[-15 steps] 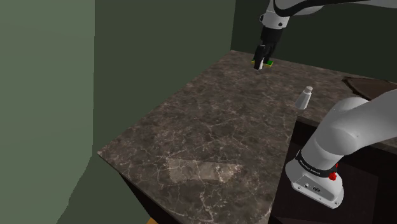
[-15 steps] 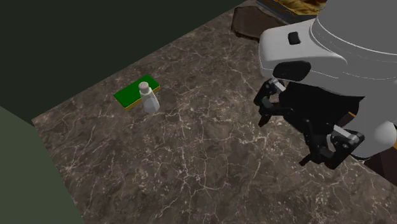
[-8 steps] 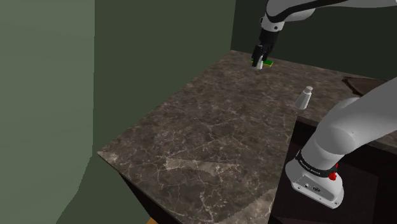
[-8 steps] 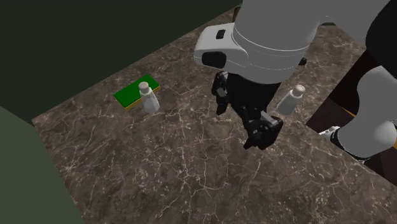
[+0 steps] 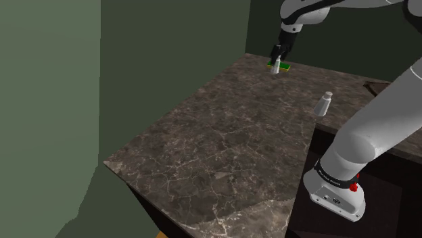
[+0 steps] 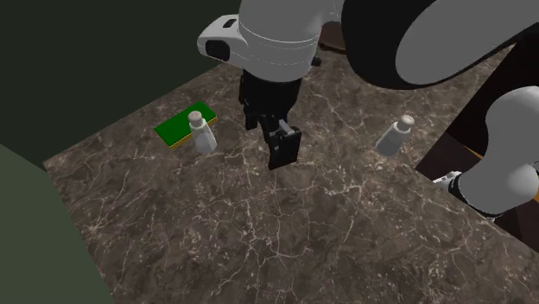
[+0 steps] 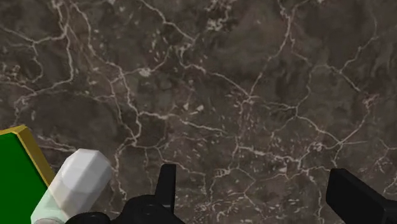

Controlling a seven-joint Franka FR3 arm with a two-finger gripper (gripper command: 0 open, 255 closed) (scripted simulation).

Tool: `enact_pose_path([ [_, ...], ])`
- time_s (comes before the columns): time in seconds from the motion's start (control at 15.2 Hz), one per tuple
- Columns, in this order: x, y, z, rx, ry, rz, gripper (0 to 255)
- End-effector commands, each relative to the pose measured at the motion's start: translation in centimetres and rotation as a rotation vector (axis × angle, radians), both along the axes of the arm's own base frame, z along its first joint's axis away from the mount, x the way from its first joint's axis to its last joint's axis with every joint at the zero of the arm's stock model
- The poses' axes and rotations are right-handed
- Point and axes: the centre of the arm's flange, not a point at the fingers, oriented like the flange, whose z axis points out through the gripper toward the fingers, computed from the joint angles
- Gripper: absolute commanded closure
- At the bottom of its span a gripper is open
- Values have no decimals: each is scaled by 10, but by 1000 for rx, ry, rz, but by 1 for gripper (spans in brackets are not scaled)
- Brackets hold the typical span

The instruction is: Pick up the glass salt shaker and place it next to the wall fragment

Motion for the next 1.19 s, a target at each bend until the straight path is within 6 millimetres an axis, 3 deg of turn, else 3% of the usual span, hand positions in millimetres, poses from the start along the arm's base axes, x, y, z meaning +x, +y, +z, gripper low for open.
enact_pose_path([
  [0.0,7,-20,-7,-9,-13,-17,0],
  [0.66,38,-136,-29,-47,-73,-106,0],
  [1.12,45,-141,-60,-48,-74,-108,0],
])
